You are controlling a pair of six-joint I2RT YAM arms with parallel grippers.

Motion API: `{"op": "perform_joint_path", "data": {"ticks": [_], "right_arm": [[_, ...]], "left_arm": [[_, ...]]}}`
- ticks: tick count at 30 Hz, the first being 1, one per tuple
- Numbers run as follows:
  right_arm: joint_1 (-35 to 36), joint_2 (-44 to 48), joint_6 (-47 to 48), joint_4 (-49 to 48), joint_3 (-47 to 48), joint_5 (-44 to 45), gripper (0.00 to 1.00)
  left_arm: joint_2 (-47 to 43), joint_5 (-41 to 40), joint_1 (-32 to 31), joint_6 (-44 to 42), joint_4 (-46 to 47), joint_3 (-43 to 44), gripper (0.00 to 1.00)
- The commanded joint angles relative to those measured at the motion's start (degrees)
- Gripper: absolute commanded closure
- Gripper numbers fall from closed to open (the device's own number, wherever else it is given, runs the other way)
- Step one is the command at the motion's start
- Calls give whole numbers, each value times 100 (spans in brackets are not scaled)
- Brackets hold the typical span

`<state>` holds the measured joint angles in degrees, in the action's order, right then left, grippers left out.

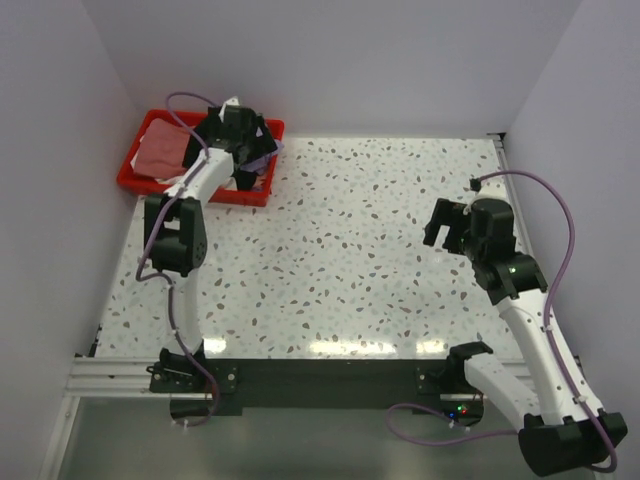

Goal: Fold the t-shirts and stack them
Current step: Grab the tshirt from the pile

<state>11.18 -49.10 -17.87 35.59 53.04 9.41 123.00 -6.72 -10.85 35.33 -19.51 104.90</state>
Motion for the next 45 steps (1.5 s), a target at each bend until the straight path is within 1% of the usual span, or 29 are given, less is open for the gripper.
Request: {"op": "perform_joint_path", "data": {"ticks": [1,4,7,8,11,13,16,17,19,20,25,29,31,32,34,36,37,41,43,45], "right_arm": [[-19,67,134,0,181,61,1],[-19,102,152,-35,146,87,1],[-19,85,152,-53,93,105,1],[-11,85,152,-44,102,105,1],[-11,32,161,18,128,158,1],[-19,15,152,27,128,193,1],[-19,-11,152,27,110,237,1],[-11,-12,152,35,102,254,1],[-11,-47,143,35,110,254,1],[-19,-56,143,44,110,220,1],[-11,-91,178,62,146,140,1],[-19,14,161,62,128,70,1],[-19,67,170,62,137,0,1],[-11,102,161,53,137,-27,1],[-11,234,161,44,128,-105,1],[-19,374,126,35,93,-132,1],[-11,427,100,27,75,-150,1],[-19,708,20,-70,-30,-229,1],[-11,910,-32,-193,-126,-264,1],[-19,1051,-68,-307,-188,-299,1]], "left_arm": [[180,-715,-180,88,-273,478,0],[365,-1076,-198,219,-343,680,2],[584,-1314,-198,211,-317,891,12],[733,-1358,-198,185,-386,1066,20],[953,-1446,-198,228,-553,1321,32],[1120,-1429,-180,272,-581,1463,35],[1235,-1323,-180,237,-528,1524,46],[1244,-1349,-180,237,-580,1559,60],[1174,-1341,-180,229,-581,1551,82],[1043,-1306,-180,185,-502,1507,100],[366,-1156,-180,-96,-133,1419,100],[-598,-701,-180,-430,298,1235,100],[-899,-550,-180,-492,464,1217,100],[-1162,-445,-180,-570,518,1260,100],[-1409,-348,-180,-650,640,1313,100],[-1796,-41,-180,-773,807,1384,100],[-2067,65,-180,-869,1060,1366,100],[-2647,495,-207,-975,1616,1419,100],[-2790,645,-207,-1028,1766,1550,100],[-2843,1048,-207,-1020,1740,1945,100]]}}
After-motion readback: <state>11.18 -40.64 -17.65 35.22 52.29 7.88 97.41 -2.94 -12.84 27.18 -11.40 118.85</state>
